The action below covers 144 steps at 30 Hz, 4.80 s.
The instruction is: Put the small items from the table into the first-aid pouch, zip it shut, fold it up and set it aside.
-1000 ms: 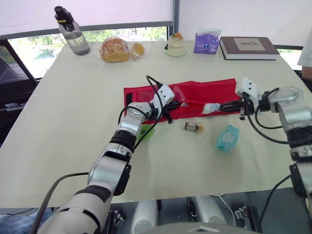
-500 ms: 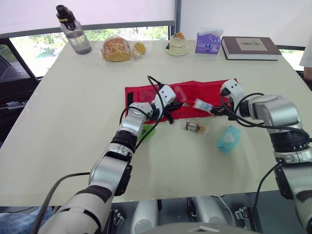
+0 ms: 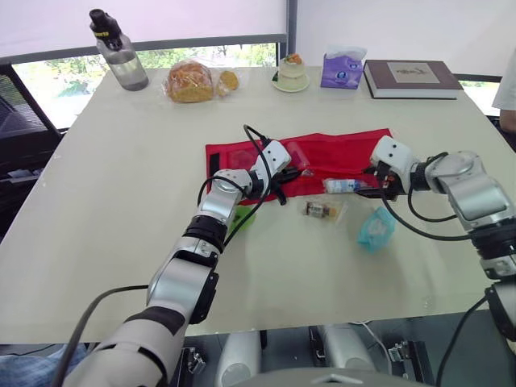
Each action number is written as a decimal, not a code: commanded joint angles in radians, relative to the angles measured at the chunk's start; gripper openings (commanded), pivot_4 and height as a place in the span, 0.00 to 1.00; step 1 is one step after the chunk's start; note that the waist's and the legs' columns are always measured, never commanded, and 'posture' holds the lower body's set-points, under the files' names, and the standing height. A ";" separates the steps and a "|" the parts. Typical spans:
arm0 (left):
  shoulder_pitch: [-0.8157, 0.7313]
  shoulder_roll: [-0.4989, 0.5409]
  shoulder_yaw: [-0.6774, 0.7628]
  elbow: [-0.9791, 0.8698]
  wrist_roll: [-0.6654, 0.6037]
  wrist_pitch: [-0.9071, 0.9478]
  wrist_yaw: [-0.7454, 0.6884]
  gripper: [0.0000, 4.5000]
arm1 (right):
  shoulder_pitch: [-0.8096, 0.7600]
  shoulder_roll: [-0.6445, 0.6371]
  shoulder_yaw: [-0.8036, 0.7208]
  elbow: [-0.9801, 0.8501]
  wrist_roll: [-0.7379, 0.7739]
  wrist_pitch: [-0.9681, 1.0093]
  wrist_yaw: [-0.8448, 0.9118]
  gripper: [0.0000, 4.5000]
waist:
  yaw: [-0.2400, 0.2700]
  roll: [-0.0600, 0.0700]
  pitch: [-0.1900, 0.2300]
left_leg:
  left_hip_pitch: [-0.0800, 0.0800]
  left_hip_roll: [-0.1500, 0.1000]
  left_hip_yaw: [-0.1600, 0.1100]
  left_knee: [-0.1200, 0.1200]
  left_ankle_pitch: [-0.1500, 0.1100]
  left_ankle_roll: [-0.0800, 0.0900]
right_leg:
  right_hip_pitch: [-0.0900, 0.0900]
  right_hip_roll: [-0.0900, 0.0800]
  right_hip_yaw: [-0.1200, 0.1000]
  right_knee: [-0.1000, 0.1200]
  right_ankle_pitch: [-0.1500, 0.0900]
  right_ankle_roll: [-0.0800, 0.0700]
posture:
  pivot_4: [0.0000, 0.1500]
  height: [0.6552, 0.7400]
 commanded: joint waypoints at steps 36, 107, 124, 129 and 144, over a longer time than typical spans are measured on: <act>0.025 -0.009 0.011 -0.146 -0.024 0.059 0.011 0.00 | -0.069 0.177 -0.092 0.080 -0.049 0.230 -0.179 0.01 | -0.001 0.000 0.000 | 0.001 0.000 0.000 0.000 0.000 0.000 | 0.000 0.000 0.000 0.003 0.000 -0.001 | 1.00 1.00; 0.143 -0.034 -0.019 -0.314 -0.056 0.172 -0.029 0.00 | 0.217 0.524 -0.116 -0.226 0.006 0.220 -0.753 0.01 | -0.003 0.000 0.000 | 0.000 0.000 0.000 -0.001 0.000 0.000 | 0.000 0.000 0.000 0.000 0.000 0.000 | 1.00 1.00; 0.148 -0.025 -0.009 -0.287 -0.043 0.139 0.006 0.00 | 0.263 0.474 -0.155 -0.329 0.034 0.138 -0.661 0.01 | -0.001 0.000 0.000 | 0.000 0.000 0.000 -0.001 0.000 0.000 | 0.000 0.000 0.000 0.000 0.000 0.000 | 1.00 1.00; 0.113 0.004 0.013 -0.253 -0.046 0.126 0.021 0.00 | 0.368 0.336 -0.338 -0.572 0.221 0.231 -0.540 0.01 | 0.000 0.000 0.000 | 0.000 0.000 0.000 -0.001 0.000 0.000 | 0.000 0.000 0.000 0.000 0.000 0.000 | 1.00 1.00; 0.016 0.079 0.048 -0.041 -0.042 0.028 0.025 0.00 | 0.681 -0.257 -0.925 -0.478 0.627 0.150 0.166 0.55 | -0.002 0.000 0.000 | 0.003 0.001 0.001 -0.001 0.000 0.000 | 0.003 0.001 0.001 0.000 -0.002 0.004 | 1.00 1.00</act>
